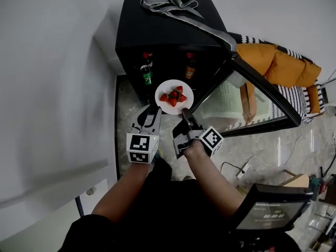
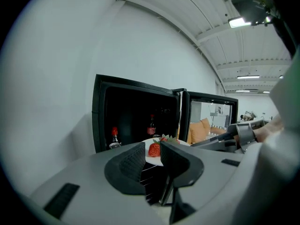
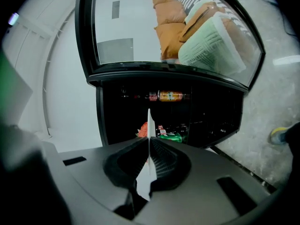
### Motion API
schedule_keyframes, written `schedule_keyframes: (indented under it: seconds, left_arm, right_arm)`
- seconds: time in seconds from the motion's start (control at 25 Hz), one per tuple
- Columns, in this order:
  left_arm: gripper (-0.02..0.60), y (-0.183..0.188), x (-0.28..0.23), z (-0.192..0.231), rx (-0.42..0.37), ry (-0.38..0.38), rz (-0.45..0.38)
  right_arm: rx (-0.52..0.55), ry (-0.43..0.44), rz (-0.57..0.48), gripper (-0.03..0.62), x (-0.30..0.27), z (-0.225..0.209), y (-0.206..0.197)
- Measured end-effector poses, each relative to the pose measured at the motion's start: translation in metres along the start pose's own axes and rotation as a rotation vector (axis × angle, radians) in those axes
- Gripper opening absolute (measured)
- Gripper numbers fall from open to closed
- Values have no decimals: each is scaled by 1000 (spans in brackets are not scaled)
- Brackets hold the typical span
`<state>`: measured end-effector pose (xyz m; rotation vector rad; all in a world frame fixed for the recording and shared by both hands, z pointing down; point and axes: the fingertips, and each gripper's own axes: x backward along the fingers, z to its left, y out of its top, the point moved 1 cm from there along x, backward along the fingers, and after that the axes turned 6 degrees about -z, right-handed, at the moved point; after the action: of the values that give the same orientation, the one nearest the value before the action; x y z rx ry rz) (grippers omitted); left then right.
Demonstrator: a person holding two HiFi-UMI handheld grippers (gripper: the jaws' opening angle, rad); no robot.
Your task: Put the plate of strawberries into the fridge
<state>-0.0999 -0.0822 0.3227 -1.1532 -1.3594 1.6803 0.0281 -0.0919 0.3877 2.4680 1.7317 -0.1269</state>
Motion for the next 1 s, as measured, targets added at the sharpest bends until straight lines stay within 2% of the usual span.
schedule_keyframes:
  seconds: [0.36, 0.76, 1.0]
  left_arm:
    - [100, -9, -25, 23, -17, -53, -6]
    - [101, -29, -48, 34, -17, -47, -6]
    - [100, -45, -62, 41, -15, -28, -11]
  right_arm:
    - [-11, -20, -48, 15, -23, -13, -7]
    - [-4, -16, -59, 14, -48, -30, 3]
    - [0, -28, -45, 14, -59, -56, 7]
